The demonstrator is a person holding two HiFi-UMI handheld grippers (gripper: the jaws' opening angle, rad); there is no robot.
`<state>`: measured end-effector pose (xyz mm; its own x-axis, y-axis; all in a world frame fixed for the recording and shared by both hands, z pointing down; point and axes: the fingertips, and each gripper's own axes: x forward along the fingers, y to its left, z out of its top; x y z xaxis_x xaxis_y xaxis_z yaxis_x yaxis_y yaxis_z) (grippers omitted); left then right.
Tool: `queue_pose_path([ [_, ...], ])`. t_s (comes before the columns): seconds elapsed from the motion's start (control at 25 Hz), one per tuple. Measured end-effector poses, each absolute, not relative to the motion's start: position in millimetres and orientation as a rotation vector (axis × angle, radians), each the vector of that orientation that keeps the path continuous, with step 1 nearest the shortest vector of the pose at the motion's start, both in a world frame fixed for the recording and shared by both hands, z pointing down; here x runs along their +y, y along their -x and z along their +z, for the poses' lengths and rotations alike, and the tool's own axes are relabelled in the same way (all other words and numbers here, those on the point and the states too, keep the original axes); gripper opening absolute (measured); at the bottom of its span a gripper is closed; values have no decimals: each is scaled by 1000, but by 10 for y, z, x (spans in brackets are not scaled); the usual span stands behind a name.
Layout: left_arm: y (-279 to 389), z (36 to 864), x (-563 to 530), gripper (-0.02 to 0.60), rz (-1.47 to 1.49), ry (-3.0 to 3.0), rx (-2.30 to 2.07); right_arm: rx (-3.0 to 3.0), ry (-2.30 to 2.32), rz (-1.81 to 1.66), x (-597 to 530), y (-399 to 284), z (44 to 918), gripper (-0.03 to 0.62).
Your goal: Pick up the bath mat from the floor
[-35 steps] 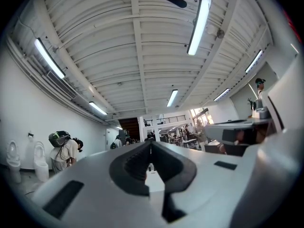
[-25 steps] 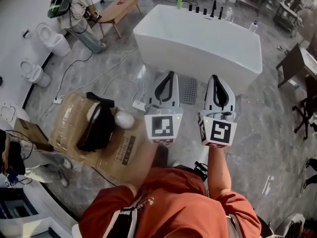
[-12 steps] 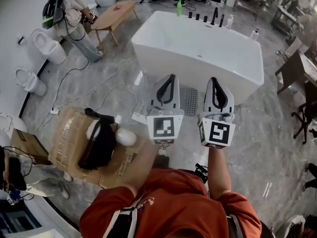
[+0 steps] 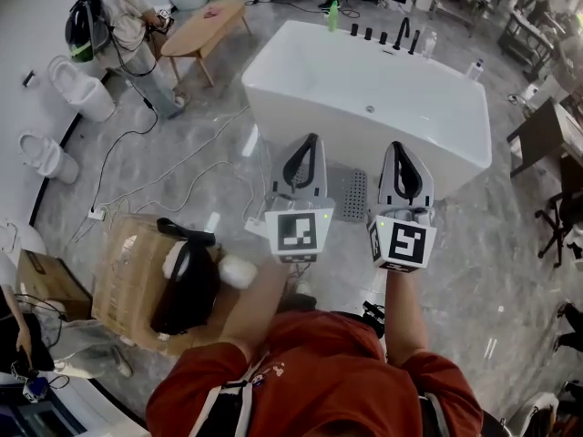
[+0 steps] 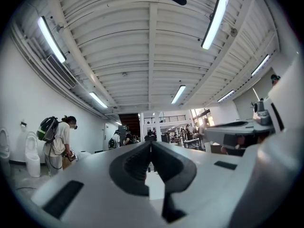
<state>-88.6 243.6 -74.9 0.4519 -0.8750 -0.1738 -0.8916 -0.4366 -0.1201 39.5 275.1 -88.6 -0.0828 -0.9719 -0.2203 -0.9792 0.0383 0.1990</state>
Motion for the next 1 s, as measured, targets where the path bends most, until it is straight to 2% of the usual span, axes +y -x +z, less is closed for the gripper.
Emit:
queue_pose_path([
  [0.48,985,-675,1908,15,132,2543,1491,2174,2159,484,2286,-298,-894,12],
  [1.0,435,-543,1176,15,103,2537,1527,2154,2157,460,1583,-918,-736,12],
])
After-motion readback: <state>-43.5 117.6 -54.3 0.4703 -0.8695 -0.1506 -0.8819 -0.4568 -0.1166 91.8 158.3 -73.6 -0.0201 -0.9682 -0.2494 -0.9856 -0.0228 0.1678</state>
